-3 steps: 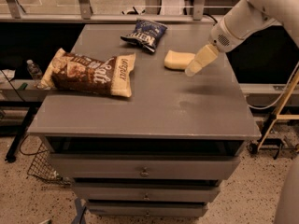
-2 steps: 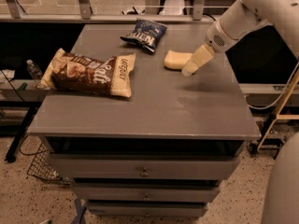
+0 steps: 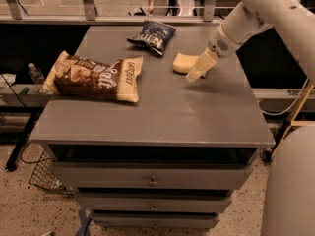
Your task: Pick sponge
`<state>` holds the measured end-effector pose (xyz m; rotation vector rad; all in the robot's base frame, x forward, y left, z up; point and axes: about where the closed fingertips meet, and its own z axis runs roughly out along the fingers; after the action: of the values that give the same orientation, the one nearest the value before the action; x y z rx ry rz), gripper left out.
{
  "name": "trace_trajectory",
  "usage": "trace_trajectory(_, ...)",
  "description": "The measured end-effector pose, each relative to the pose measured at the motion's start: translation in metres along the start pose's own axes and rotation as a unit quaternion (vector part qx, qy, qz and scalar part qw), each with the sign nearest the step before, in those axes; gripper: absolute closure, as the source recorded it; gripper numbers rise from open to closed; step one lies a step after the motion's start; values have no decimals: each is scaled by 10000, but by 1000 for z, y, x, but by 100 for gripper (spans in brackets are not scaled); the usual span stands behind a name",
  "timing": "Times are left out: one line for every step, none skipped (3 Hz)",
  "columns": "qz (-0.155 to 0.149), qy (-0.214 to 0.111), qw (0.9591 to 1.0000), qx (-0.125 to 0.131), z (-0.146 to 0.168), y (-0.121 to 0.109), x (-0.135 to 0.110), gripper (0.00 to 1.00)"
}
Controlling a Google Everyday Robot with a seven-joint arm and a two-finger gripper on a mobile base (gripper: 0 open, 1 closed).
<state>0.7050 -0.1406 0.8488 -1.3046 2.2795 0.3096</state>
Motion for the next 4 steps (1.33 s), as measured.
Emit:
trace_trajectory(-56, 28, 9999, -109, 9, 3, -3, 39)
trace_trajectory(-209, -83, 9995, -199, 8, 10, -13, 64)
trace_trajectory(-406, -251, 9984, -298, 4, 22, -25, 86)
trace_trajectory(-713, -553, 9954, -312, -14, 36, -42, 100)
